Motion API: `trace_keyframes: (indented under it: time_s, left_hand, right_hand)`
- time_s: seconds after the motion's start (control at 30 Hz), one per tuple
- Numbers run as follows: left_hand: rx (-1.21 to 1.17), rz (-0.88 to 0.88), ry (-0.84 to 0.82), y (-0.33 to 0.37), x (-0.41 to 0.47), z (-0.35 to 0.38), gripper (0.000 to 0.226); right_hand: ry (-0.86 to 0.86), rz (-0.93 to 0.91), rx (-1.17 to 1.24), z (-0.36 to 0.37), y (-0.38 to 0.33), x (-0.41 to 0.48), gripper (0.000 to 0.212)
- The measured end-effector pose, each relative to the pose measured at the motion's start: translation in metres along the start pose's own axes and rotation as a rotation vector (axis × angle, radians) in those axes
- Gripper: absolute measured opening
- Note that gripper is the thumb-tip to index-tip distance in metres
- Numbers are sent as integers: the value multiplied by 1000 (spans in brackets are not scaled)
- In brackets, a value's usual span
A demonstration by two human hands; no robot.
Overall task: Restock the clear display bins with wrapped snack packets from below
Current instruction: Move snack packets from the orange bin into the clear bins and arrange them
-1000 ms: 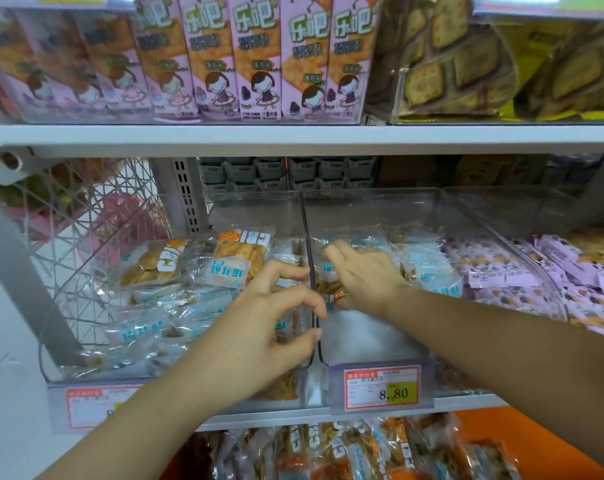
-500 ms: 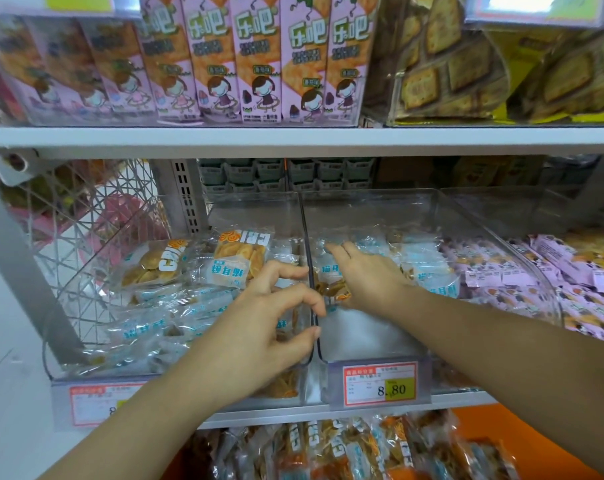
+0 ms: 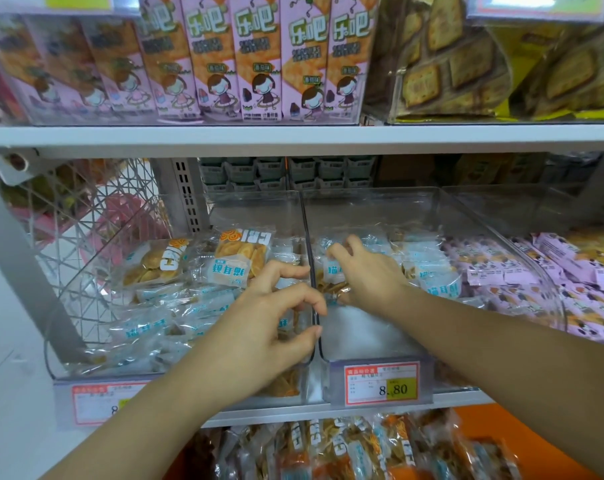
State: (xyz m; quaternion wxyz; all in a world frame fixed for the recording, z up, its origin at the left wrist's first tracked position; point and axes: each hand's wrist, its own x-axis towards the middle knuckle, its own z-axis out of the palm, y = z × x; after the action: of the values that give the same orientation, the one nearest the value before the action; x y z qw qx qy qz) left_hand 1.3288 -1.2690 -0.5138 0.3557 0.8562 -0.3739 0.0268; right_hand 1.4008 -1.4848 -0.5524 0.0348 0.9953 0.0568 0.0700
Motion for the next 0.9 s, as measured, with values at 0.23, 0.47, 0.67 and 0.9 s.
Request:
trace_keyframes:
  time_s: [0.23,0.47,0.67,0.9]
  left_hand:
    - [11,0,6,0,0,0,18]
    - [-1,-5,3,0,1,0,20]
    - [-7,-6,-2,1,1,0,23]
    - [0,-5,-6,2,0,0,24]
  right_hand:
    - [45,52,169,-3,5,-5,57]
    - [-1,69,186,-8,2,2,72]
    - [65,99,256,-32,11,-22,69]
    - [-264,42,687,-11,6,-21,58]
